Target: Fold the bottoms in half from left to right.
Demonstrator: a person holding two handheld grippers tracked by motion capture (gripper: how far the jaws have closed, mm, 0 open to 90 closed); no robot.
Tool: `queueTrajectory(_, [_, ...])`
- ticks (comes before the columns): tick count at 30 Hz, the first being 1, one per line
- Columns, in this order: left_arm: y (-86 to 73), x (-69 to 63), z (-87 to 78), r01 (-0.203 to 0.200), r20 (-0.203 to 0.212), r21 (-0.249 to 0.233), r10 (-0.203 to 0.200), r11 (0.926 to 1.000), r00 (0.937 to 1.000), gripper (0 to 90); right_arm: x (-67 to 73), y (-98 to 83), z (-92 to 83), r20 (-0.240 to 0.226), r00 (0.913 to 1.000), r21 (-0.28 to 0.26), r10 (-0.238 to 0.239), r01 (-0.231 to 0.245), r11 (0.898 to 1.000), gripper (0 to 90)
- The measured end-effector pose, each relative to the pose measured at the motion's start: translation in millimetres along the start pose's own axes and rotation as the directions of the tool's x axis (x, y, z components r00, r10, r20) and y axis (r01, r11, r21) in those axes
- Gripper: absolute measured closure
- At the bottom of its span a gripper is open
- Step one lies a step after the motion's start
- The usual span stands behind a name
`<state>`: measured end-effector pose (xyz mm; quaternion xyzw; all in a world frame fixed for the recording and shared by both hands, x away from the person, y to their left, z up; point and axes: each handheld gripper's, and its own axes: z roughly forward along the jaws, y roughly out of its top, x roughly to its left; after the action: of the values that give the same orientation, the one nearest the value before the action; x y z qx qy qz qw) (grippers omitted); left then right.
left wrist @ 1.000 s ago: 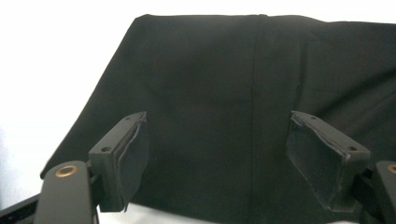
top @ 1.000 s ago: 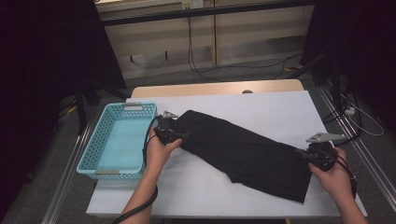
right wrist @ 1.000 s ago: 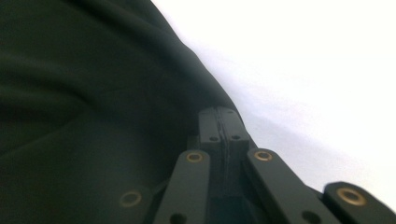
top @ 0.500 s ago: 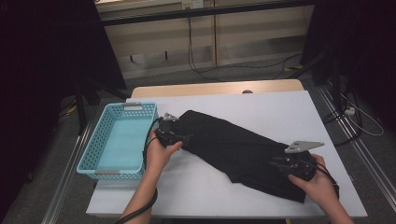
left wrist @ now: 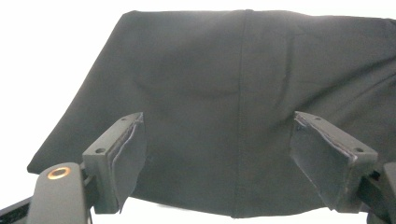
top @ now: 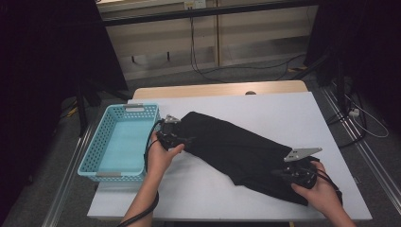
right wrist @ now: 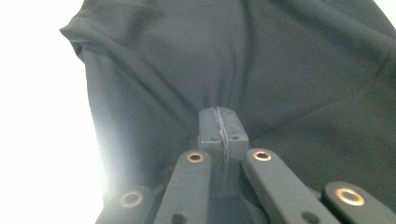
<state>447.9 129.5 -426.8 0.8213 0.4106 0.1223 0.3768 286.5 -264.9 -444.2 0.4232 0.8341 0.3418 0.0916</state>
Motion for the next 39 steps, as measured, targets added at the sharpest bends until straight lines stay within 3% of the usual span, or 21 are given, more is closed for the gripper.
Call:
queueTrajectory(6, [-0.4,-1.4,0.3,-0.006,-0.006,0.005,0.006,1.0000,1.0000,19.7,3.6,-1.2,-1.0,-0.031,0.9993,0.028,-0.021,0.022,0.999,90.0])
queueTrajectory(7, [0.0,-0.4,-0.9,-0.024,-0.008,0.014,0.025,0.9996,0.9997,19.7,3.9,-1.3,-1.9,-0.034,0.9992,0.029,-0.022,0.023,0.999,90.0])
queueTrajectory(13, [0.3,-0.9,-1.7,-0.027,-0.007,0.011,0.027,0.9996,0.9996,19.7,3.3,-2.3,-3.2,-0.044,0.9988,0.016,-0.024,0.024,1.000,89.1])
queueTrajectory(18, [0.1,-0.7,-2.5,-0.027,-0.014,0.008,0.027,0.9996,0.9995,19.6,6.1,-0.7,-3.3,-0.078,0.9965,0.011,-0.028,0.028,1.000,87.5])
queueTrajectory(21, [-0.1,0.1,-3.8,-0.025,-0.015,0.008,0.025,0.9997,0.9996,19.4,7.0,-0.3,-3.1,-0.054,0.9975,0.010,-0.046,0.046,0.999,80.1])
queueTrajectory(23, [0.0,1.0,-4.5,-0.022,-0.013,0.005,0.022,0.9997,0.9997,19.4,5.5,-0.6,-2.7,-0.019,0.9980,-0.020,-0.060,0.060,0.998,74.9])
queueTrajectory(26, [-0.1,1.9,-5.3,-0.018,-0.019,0.003,0.018,0.9998,0.9997,19.2,4.2,0.4,-3.1,-0.002,0.9989,-0.057,-0.047,0.047,0.997,65.6])
queueTrajectory(28, [0.1,2.3,-6.1,-0.015,-0.017,0.004,0.015,0.9999,0.9997,19.1,4.0,1.8,-2.3,0.021,0.9996,-0.094,-0.019,0.021,0.995,58.9])
queueTrajectory(30, [0.2,2.0,-6.6,-0.015,-0.015,0.003,0.015,0.9999,0.9998,18.9,6.8,3.7,0.2,0.011,0.9999,-0.118,0.007,-0.006,0.993,56.8])
queueTrajectory(39, [0.2,-0.2,-6.6,-0.023,-0.018,0.003,0.023,0.9997,0.9996,18.8,40.8,21.9,14.9,-0.070,0.9961,-0.178,-0.054,0.041,0.983,68.4])
